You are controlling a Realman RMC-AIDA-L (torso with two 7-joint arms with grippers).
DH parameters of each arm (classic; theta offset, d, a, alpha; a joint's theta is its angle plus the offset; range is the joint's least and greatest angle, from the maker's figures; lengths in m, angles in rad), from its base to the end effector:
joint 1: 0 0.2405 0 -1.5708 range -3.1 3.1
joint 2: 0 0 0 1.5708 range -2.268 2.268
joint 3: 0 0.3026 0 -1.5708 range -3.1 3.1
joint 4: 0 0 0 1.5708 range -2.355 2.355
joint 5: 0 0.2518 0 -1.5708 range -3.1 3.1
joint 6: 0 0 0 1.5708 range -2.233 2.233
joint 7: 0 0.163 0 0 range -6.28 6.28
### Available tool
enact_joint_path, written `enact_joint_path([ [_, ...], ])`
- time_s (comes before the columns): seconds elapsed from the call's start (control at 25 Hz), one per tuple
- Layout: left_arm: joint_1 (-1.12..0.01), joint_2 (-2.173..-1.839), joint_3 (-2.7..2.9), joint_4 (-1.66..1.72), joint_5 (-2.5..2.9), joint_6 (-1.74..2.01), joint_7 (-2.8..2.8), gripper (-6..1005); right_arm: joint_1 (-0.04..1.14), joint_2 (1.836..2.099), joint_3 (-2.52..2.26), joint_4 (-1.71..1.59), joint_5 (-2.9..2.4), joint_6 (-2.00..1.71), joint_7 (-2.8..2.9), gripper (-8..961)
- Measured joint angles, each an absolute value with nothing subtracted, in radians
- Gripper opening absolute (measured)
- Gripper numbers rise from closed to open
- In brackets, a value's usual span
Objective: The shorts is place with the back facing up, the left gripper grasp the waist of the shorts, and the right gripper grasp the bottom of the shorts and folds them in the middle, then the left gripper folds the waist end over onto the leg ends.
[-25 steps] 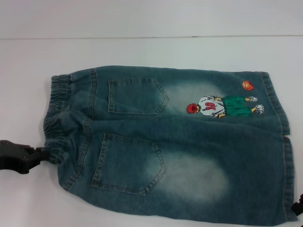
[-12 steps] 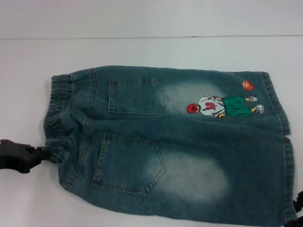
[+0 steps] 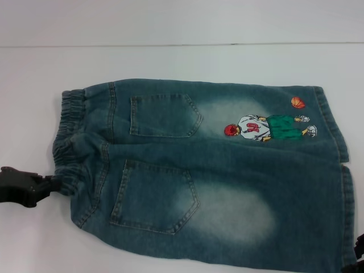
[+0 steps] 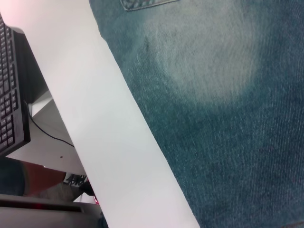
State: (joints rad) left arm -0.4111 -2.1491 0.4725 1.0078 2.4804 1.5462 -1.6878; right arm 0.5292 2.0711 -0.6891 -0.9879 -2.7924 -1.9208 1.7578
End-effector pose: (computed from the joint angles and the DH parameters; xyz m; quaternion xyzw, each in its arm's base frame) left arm -0.4012 0.3454 0.0130 -0.8958 -0.3869 -0.0586 0.2107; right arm 0.3675 0.3239 0.0139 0.9264 -0.3527 0.1261 0.0387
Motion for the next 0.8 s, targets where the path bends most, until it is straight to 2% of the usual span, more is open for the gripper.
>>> enact_joint_path([
  [0.04, -0.411, -2.149, 0.472, 1.008, 2.48, 1.546, -1.688, 59, 0.527, 2.071, -0.689, -0.988, -2.792, -1.921, 1.754, 628],
  [0.24, -0.411, -2.149, 0.472, 1.008, 2.48, 1.547, -1.687, 59, 0.524, 2.074, -0.689, -0.989, -2.791, -1.92, 1.75, 402],
  [0.64, -0.407, -2.15, 0.469, 1.005, 2.48, 1.55, -1.688, 60, 0.502, 2.087, -0.688, -1.007, -2.788, -1.877, 1.723, 120],
  [0.8, -0.409, -2.149, 0.457, 1.002, 2.479, 1.556, -1.71, 60, 0.476, 2.082, -0.645, -1.046, -2.72, -1.883, 1.663, 17],
])
